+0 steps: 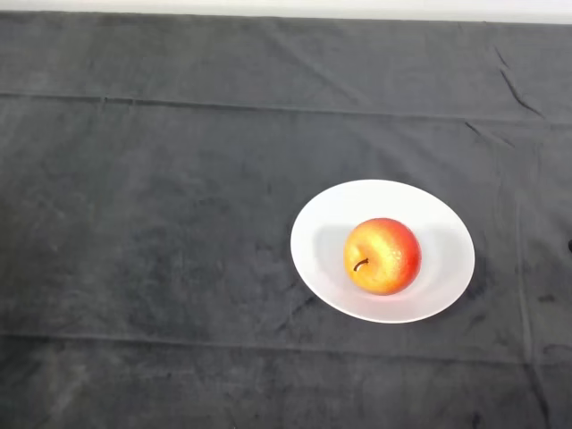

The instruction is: Move the apple to the plate

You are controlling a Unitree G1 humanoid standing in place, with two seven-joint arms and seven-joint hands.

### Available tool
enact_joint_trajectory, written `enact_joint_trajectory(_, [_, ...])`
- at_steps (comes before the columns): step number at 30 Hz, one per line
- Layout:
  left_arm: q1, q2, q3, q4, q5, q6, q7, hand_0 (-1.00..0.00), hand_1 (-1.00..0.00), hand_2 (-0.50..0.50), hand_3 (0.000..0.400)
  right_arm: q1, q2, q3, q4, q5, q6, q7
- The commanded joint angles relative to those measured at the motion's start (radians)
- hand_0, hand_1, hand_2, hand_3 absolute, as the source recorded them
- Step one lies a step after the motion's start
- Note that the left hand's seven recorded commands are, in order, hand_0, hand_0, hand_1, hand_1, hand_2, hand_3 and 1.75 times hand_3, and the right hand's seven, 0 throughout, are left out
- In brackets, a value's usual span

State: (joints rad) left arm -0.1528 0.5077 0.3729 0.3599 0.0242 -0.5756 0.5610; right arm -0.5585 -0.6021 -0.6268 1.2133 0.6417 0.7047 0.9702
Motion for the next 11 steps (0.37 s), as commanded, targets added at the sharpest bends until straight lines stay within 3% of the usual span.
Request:
enact_joint_trajectory(1, [-0.054, -0.016, 0.037, 0.039, 0.007, -0.027, -0.010, 0.00, 0.00, 0.00, 0.000, 0.017, -0.014, -0.0233, -0.018, -0.0022, 0.002, -0.0042])
enact_joint_trajectory(11, [-0.058, -0.023, 0.039, 0.044, 0.011, -0.031, -0.015, 0.00, 0.00, 0.00, 0.000, 0.017, -0.015, -0.0233, -0.018, -0.0023, 0.002, -0.0039])
